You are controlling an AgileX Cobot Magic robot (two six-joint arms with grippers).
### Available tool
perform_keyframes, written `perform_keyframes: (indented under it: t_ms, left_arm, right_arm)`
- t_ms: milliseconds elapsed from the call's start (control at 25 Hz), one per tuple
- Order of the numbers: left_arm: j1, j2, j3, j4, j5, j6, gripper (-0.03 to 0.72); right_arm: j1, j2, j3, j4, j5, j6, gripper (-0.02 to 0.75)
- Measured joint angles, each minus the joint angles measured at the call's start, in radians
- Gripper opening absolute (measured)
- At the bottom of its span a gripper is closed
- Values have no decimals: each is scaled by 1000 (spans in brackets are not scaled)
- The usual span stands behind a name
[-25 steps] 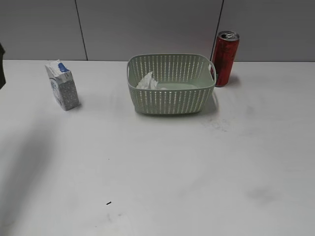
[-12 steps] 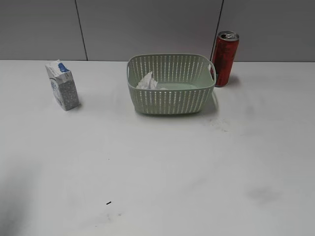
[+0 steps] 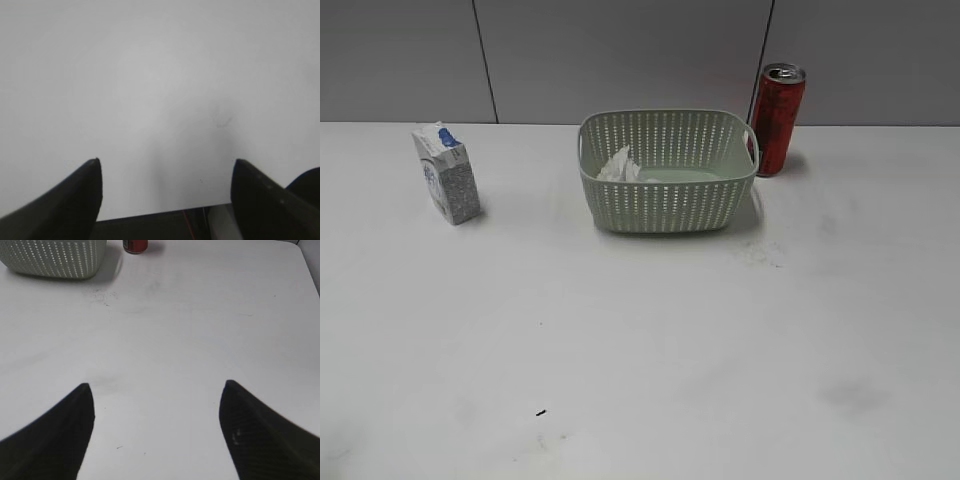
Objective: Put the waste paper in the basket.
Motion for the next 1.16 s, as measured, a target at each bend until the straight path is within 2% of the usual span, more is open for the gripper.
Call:
perform_keyframes:
  t_ms: [520,1160]
  left_arm:
    - [0,-385,47,0,-5,-2,590]
    - [0,-720,49,1,-5,-2,590]
  right_arm:
    - [0,0,0,-2,0,6,589]
    - [0,0,0,1,0,7,589]
